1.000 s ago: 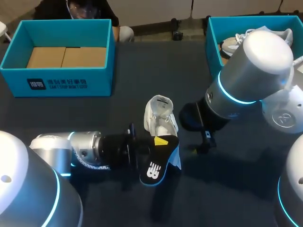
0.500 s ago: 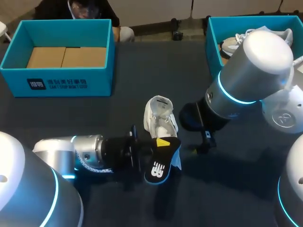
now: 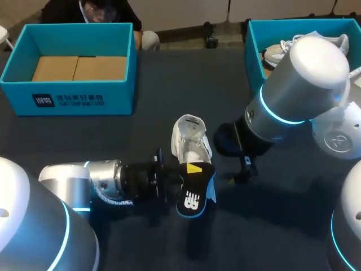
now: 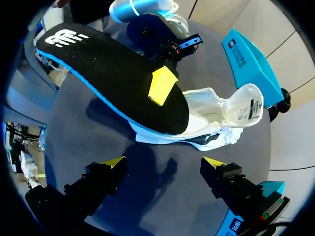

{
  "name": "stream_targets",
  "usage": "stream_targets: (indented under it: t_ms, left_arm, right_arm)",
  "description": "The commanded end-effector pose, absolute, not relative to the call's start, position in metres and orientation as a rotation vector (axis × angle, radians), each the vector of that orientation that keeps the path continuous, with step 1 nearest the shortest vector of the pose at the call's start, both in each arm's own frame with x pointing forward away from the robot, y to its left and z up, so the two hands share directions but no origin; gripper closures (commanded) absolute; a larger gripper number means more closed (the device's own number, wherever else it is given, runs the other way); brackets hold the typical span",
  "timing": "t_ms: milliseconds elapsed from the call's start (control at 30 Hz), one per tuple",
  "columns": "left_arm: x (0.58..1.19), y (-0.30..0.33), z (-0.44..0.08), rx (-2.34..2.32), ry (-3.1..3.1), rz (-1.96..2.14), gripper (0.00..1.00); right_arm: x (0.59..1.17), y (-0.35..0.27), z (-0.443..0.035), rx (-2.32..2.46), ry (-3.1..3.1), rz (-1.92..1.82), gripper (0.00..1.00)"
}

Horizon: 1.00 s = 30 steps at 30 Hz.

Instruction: Take the shoe out of the shoebox, open the shoe tongue, remove and reinsert the insole, then place the shoe into the shoebox

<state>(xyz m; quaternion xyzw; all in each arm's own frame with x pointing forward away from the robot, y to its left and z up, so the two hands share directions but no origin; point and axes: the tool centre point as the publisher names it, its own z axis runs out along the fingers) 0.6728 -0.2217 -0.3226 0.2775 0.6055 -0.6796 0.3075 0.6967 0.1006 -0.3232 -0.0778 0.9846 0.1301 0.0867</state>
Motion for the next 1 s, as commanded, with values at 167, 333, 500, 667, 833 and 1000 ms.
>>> stream_targets:
  t_ms: [167,333,500,667,833,1000]
  left_arm:
    - [0.677,-0.222,-0.326,0.726,1.625,-1.774,1.00]
    - [0.680,-0.222,-0.329,0.723,1.644,-1.758,1.00]
    - [0.684,-0.222,-0.331,0.718,1.657,-1.750,1.00]
    - [0.686,-0.222,-0.334,0.717,1.671,-1.745,1.00]
    - [0.686,-0.219,-0.329,0.714,1.669,-1.735,1.00]
    - [0.686,-0.219,-0.325,0.718,1.656,-1.730,0.77]
  right_arm:
    - [0.696,0.100,-0.324,-0.233,2.932,0.390,0.00]
    - [0.696,0.100,-0.324,-0.233,2.932,0.390,0.00]
    - [0.696,0.100,-0.324,-0.233,2.932,0.390,0.00]
    - [0.696,0.100,-0.324,-0.233,2.932,0.390,0.00]
    - [0.696,0.100,-0.324,-0.233,2.932,0.390,0.00]
    - [0.696,0.100,-0.324,-0.233,2.932,0.390,0.00]
